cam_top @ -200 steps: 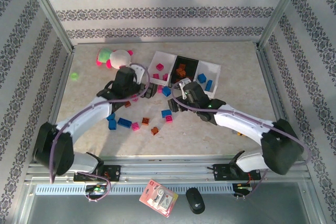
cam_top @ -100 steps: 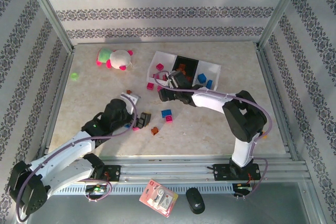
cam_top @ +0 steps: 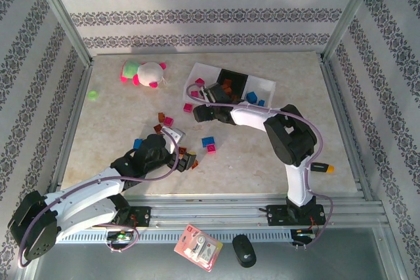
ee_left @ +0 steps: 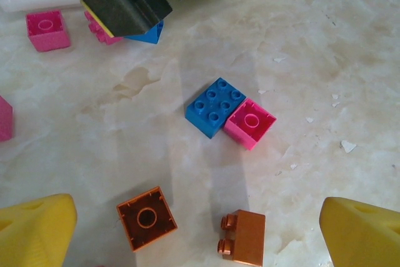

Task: Sort the legos into containers by color

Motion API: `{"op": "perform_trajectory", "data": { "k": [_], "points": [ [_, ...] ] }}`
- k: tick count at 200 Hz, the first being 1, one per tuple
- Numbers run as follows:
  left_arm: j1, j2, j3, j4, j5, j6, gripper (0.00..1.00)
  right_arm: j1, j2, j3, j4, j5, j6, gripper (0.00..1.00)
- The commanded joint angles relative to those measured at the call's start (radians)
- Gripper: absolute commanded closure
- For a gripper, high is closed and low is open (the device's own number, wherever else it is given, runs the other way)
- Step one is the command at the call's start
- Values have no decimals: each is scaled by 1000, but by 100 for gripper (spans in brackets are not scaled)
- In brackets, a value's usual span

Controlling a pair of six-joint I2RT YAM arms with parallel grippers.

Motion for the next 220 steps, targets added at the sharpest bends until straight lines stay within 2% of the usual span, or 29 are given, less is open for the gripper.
{"op": "perform_trajectory", "data": {
  "k": [1, 26, 47, 80, 118, 168, 220],
  "points": [
    [-12, -8, -16, 87, 23, 14, 1, -2, 39, 30, -36, -17, 7, 30],
    [-12, -13, -26, 108, 17, 21, 1, 3, 47, 45, -56, -9, 2, 38],
    [-12, -15, -26, 100, -1, 27, 1, 9, 47, 51, -74, 5, -4, 48],
    [-12, -18, -30, 108, -7, 35, 1, 14, 60, 71, -117, 43, -5, 53],
    [-12, -8, -39, 119, -21, 43, 1, 19, 49, 80, -131, 67, -14, 73],
    [-12, 18, -40, 169, -24, 45, 1, 41, -108, 21, -121, 117, -28, 74],
    [-14, 177, 0, 392, 19, 111, 1, 15, -370, -145, -69, 246, -15, 75]
  ]
}}
